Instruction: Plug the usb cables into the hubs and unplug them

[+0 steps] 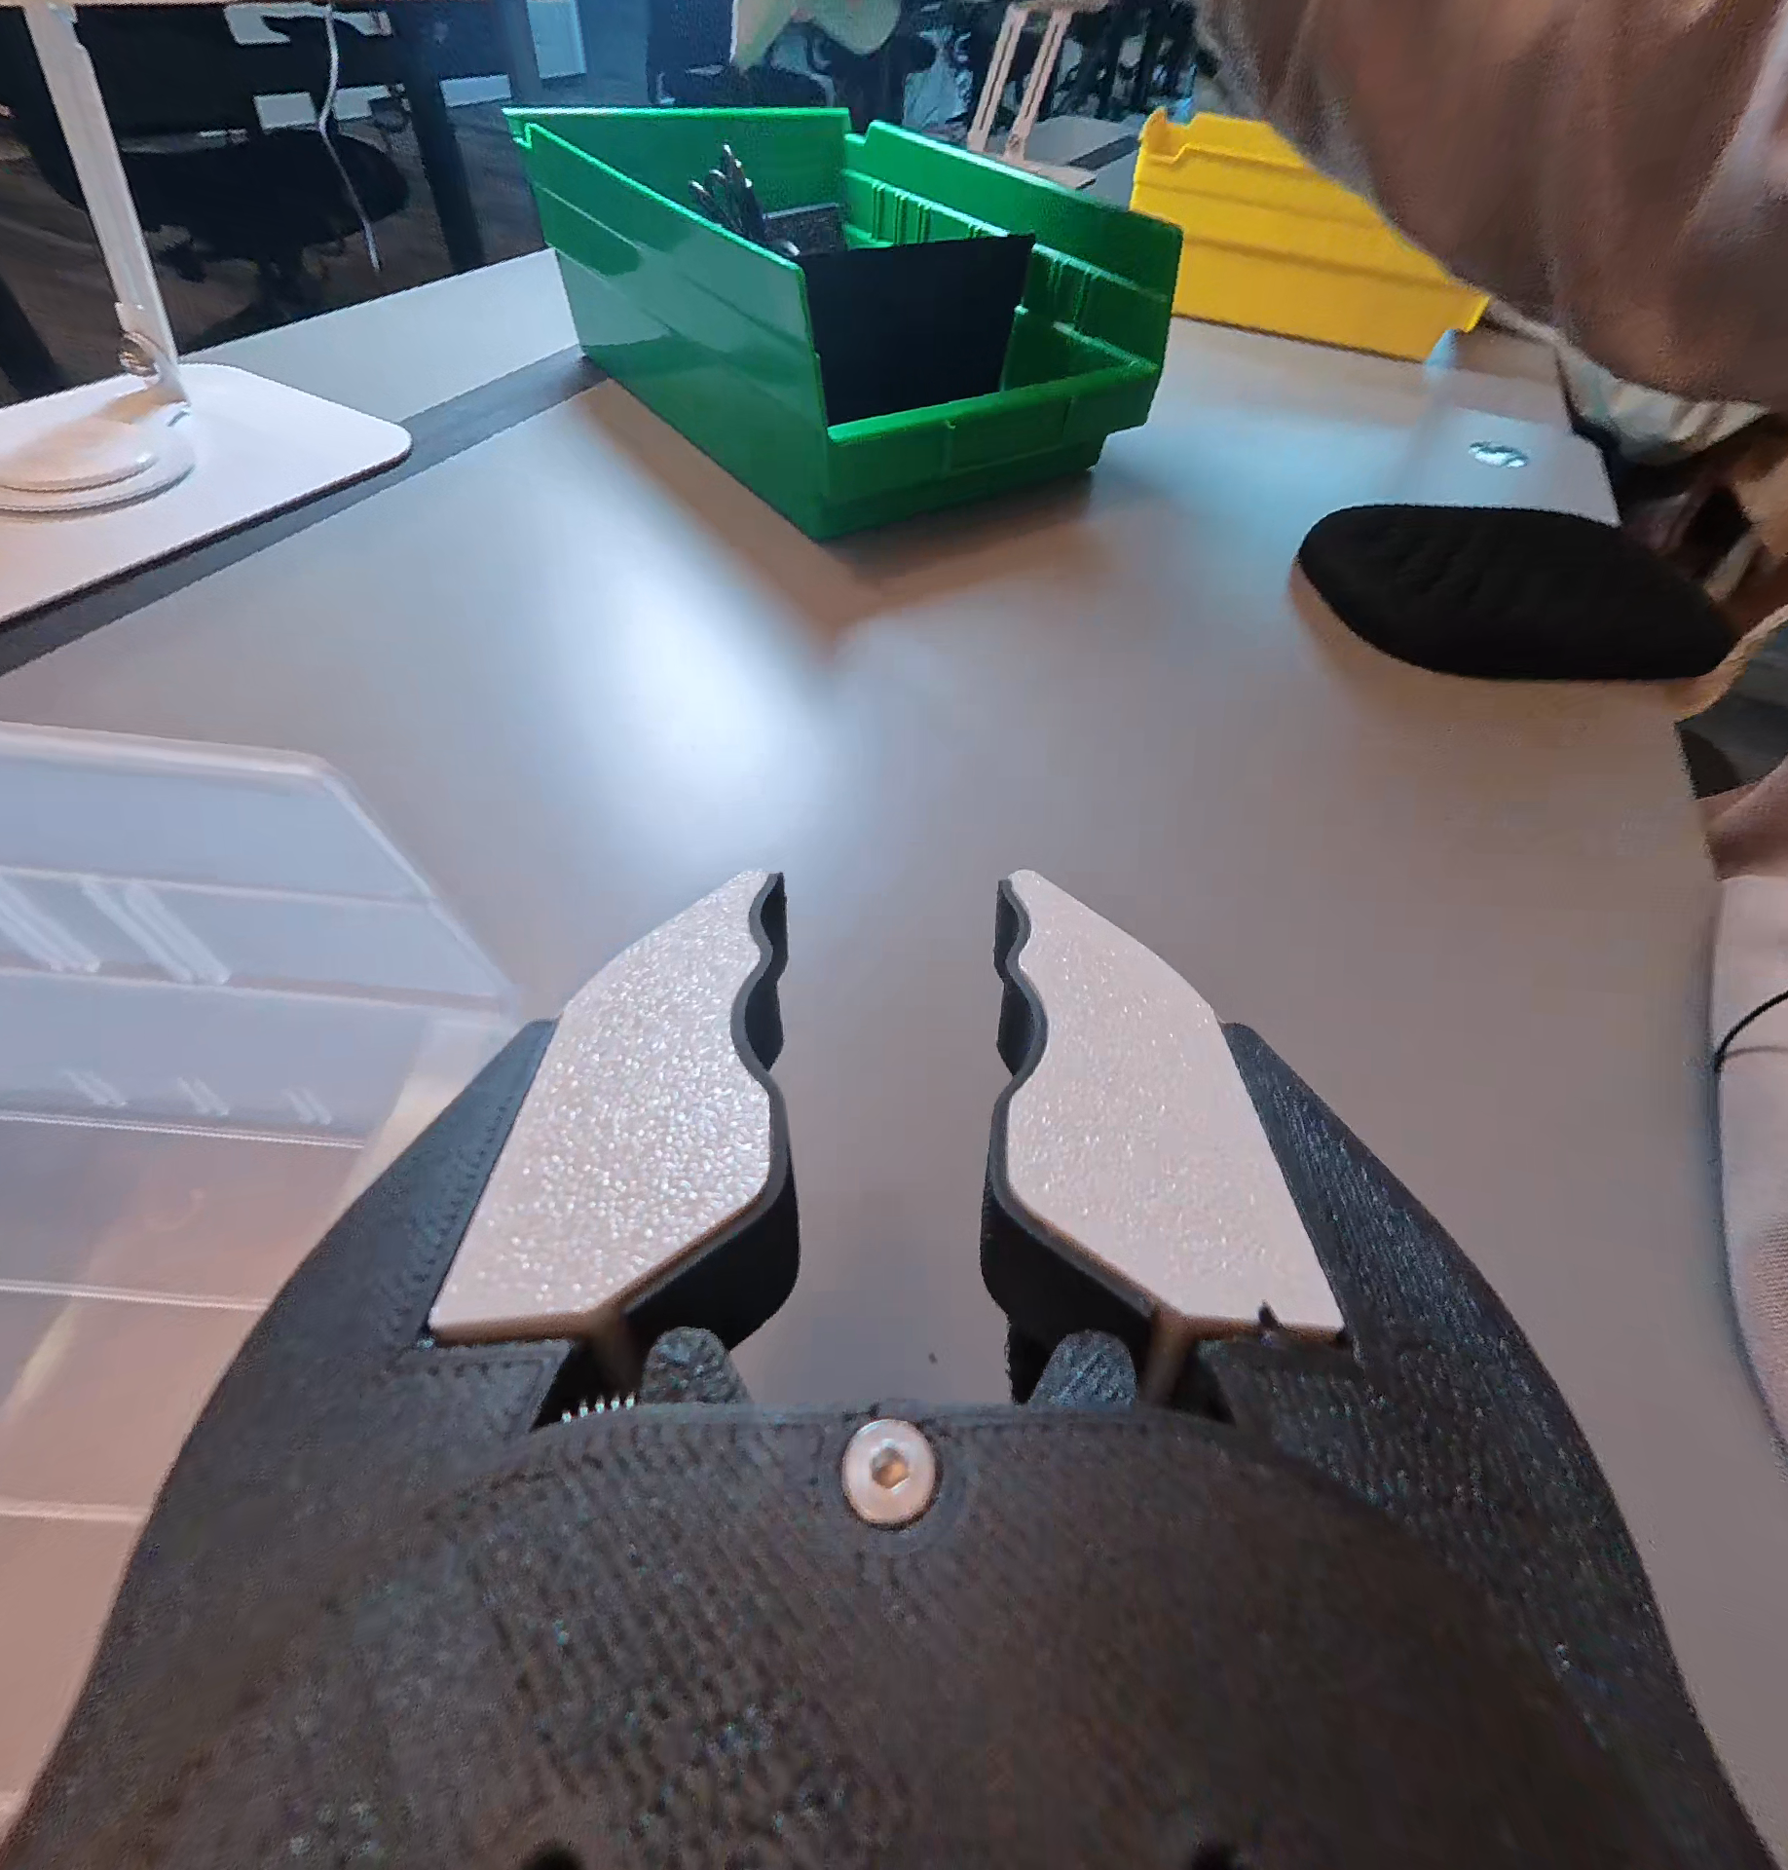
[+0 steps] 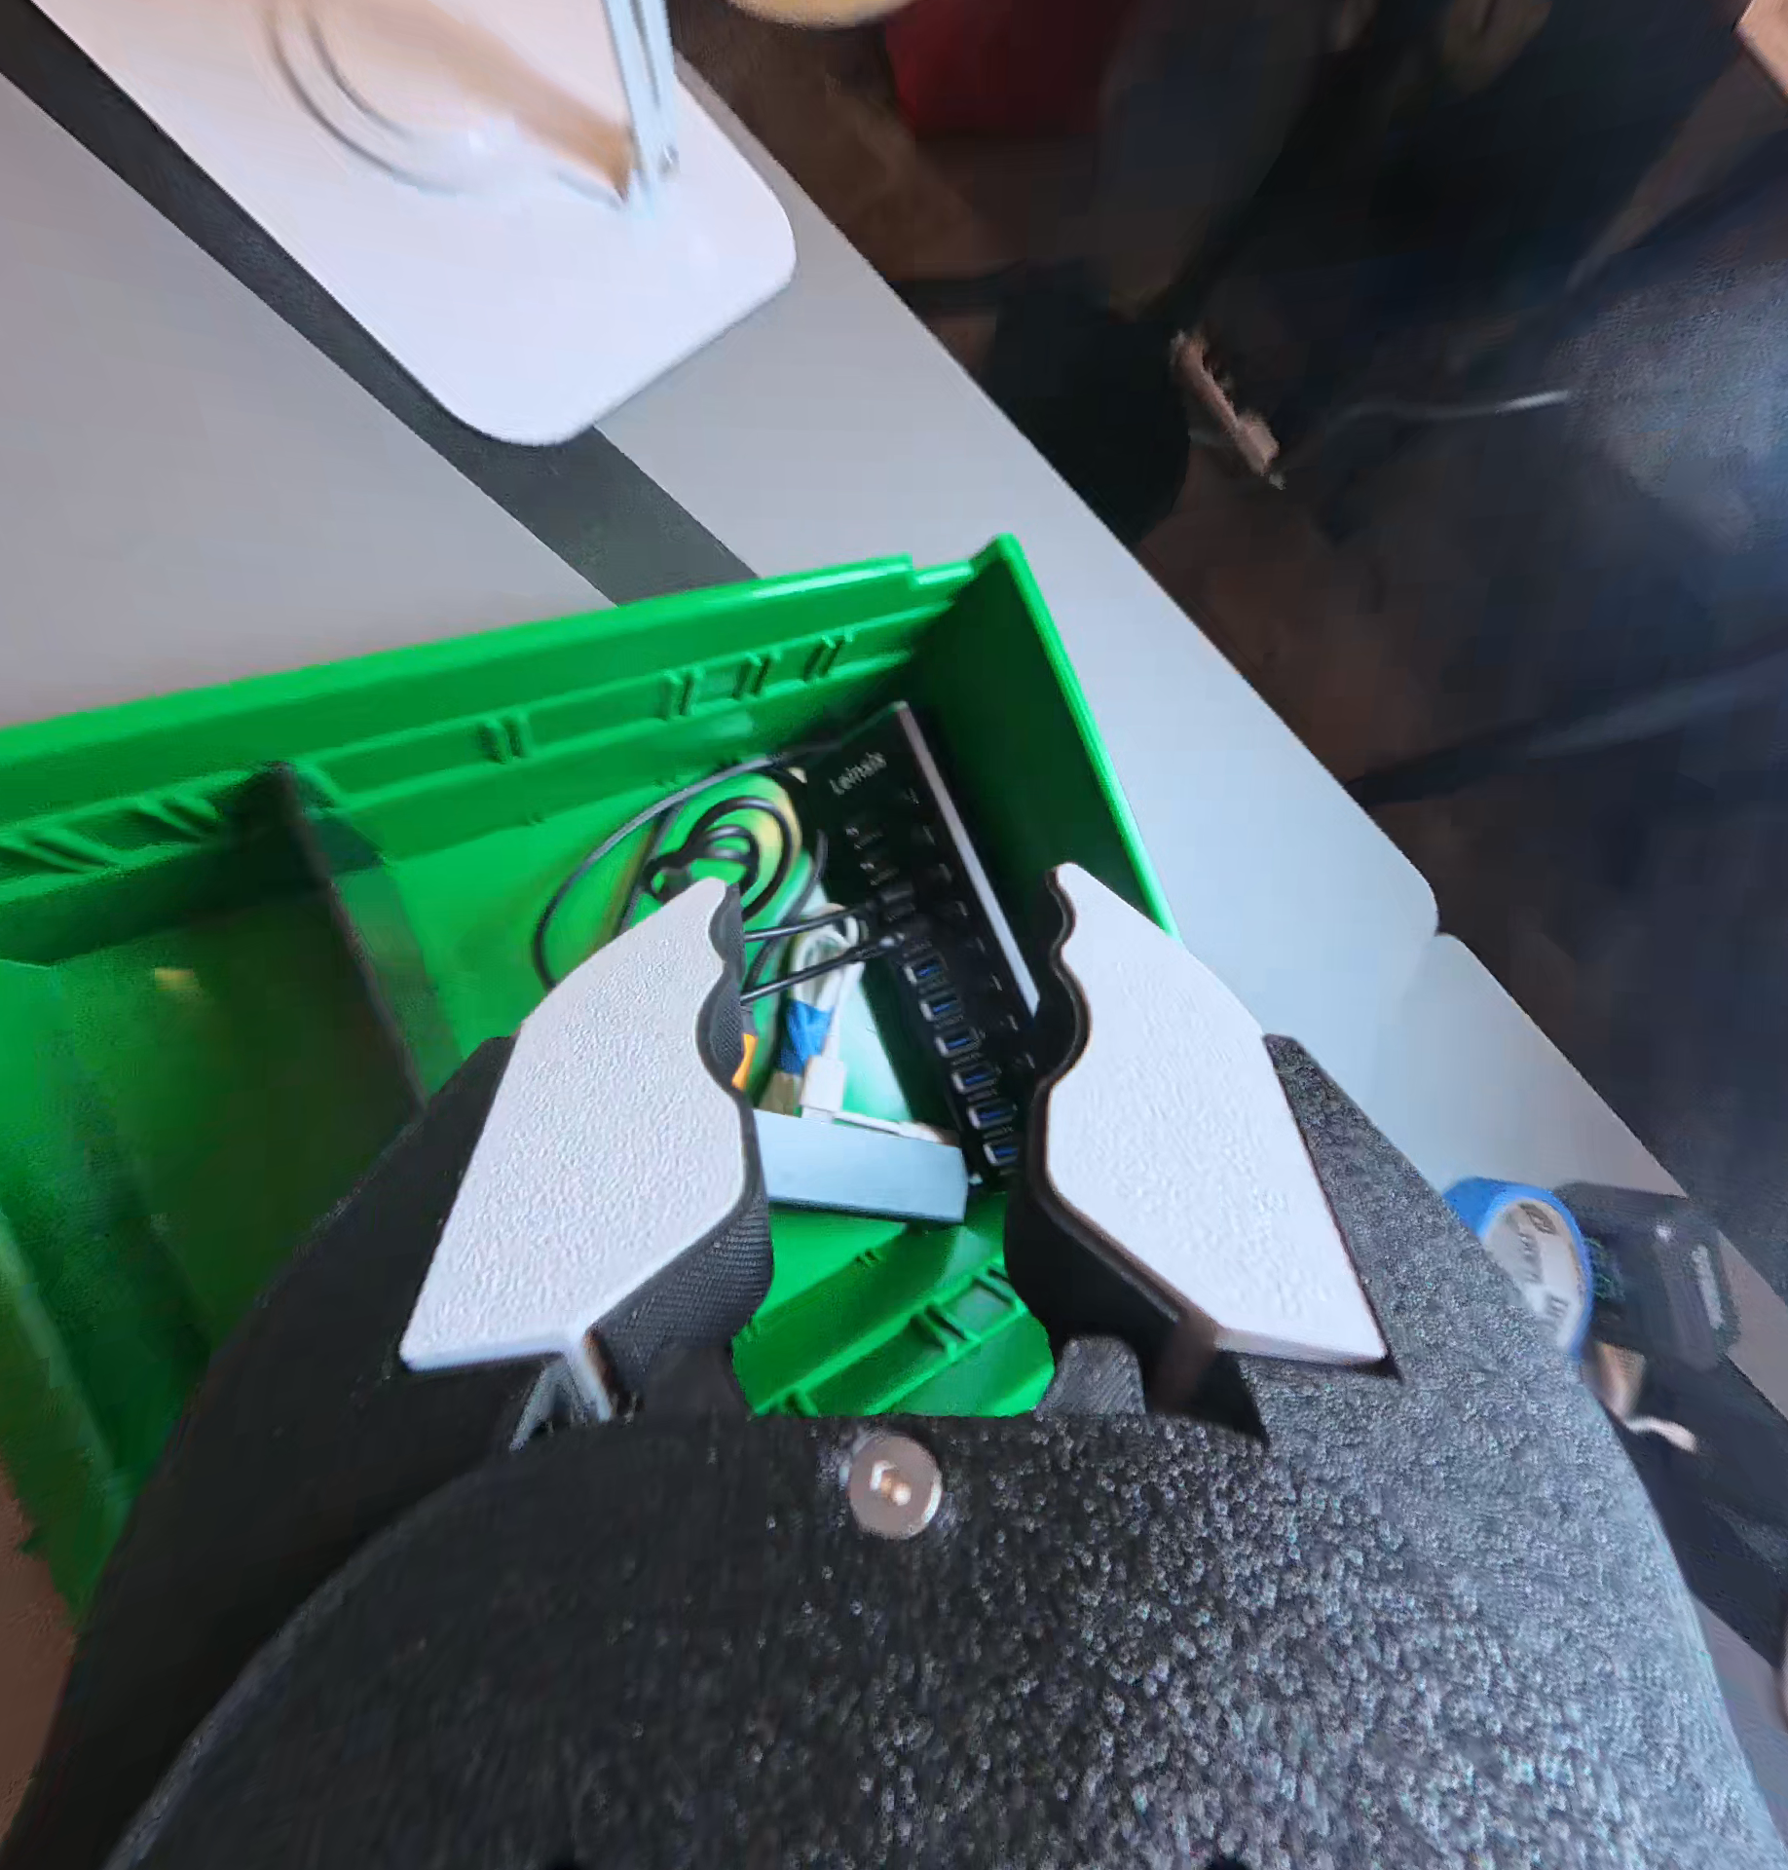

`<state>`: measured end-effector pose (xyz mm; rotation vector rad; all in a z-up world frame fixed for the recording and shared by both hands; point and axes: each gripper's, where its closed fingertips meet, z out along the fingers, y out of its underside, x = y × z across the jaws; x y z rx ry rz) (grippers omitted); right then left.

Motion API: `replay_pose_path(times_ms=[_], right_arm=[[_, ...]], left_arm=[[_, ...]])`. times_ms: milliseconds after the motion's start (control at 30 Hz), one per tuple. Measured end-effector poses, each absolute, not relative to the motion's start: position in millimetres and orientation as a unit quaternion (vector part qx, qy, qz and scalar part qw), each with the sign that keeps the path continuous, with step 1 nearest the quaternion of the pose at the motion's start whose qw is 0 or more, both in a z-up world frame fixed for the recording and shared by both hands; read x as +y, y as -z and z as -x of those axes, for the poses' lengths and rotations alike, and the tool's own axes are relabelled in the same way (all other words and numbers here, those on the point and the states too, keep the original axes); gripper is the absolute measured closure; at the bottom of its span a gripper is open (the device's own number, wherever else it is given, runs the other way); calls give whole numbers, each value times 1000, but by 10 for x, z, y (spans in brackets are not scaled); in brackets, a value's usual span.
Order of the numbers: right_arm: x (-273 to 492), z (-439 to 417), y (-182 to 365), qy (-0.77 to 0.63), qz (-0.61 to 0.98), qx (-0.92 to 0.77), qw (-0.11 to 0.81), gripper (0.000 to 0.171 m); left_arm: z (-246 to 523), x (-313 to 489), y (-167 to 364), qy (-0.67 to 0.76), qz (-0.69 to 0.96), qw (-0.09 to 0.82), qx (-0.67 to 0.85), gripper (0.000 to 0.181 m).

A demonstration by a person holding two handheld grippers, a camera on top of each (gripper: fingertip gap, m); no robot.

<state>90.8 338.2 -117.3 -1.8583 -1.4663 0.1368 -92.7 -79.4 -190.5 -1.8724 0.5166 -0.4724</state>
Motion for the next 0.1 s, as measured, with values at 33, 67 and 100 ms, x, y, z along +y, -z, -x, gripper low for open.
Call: replay_pose_path(times_ms=[33,67,100], right_arm=[[3254,-906,1101,-78,720,-571,388,117],[3109,-914,1051,-101,713,-569,398,117],[2944,-934,1034,-123,707,-571,400,116]], left_arm=[[955,-792,1908,186,791,541,218,141],[991,-789,1901,172,793,542,217,141],[1045,-783,1887,154,797,544,213,139]])
